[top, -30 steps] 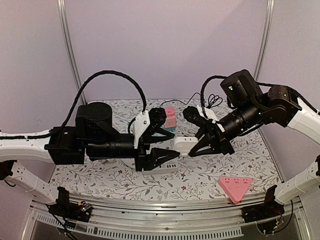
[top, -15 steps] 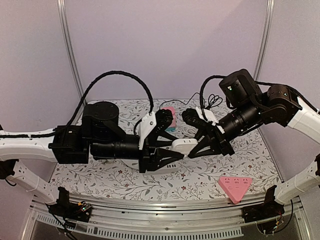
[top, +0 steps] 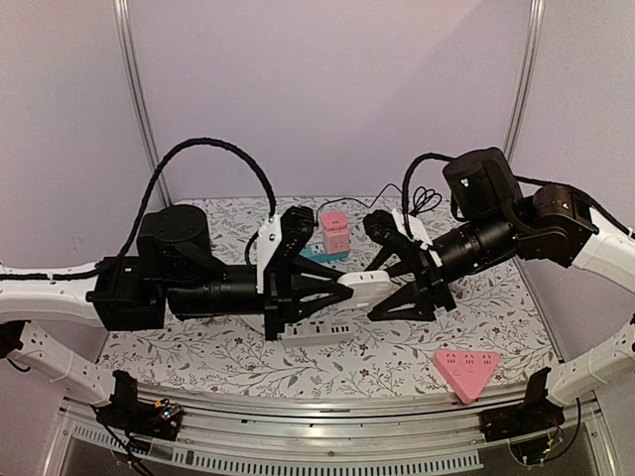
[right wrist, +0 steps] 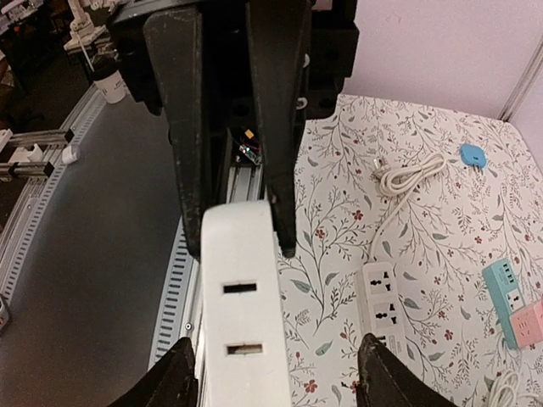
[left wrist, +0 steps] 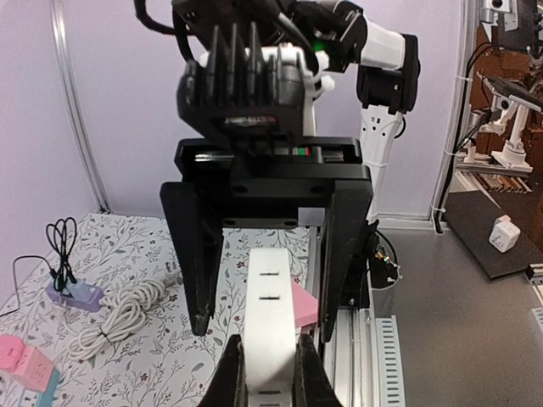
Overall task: Insert the plug
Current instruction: Adjust the plug.
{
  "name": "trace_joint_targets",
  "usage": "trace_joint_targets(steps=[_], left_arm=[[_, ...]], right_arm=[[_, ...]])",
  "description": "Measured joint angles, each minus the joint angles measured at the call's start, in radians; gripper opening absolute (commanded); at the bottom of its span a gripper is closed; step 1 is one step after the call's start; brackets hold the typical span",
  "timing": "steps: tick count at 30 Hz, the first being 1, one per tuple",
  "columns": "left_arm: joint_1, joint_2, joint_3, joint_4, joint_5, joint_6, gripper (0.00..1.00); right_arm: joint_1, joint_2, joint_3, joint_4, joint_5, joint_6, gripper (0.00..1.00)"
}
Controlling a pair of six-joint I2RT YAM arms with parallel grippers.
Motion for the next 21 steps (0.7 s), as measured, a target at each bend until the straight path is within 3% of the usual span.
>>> trace_joint_targets(steps=[5,11,15,21], left_arm=[[0.002,-0.083,-0.108,0.124,-0.006,0.002,0.0],[0.002,-0.104,-0.117,0.211,-0.006,0.002,0.0],[0.002,-0.114,-0.132,0.237,-0.023,0.007,0.0],[0.003,-0.13,-0.149,0.262,-0.047,-0.01,0.0]], right_arm=[[0.0,-0.102,-0.242,0.325,-0.024,0.14,0.6],[0.0,-0.087,-0.293,0.577,-0.065,0.304,0.43],[0.004,-0.072,-0.296,0.655,-0.093,0.377,0.18],[0.007,-0.064,-0.301,0.696,-0.127,0.402,0.03]])
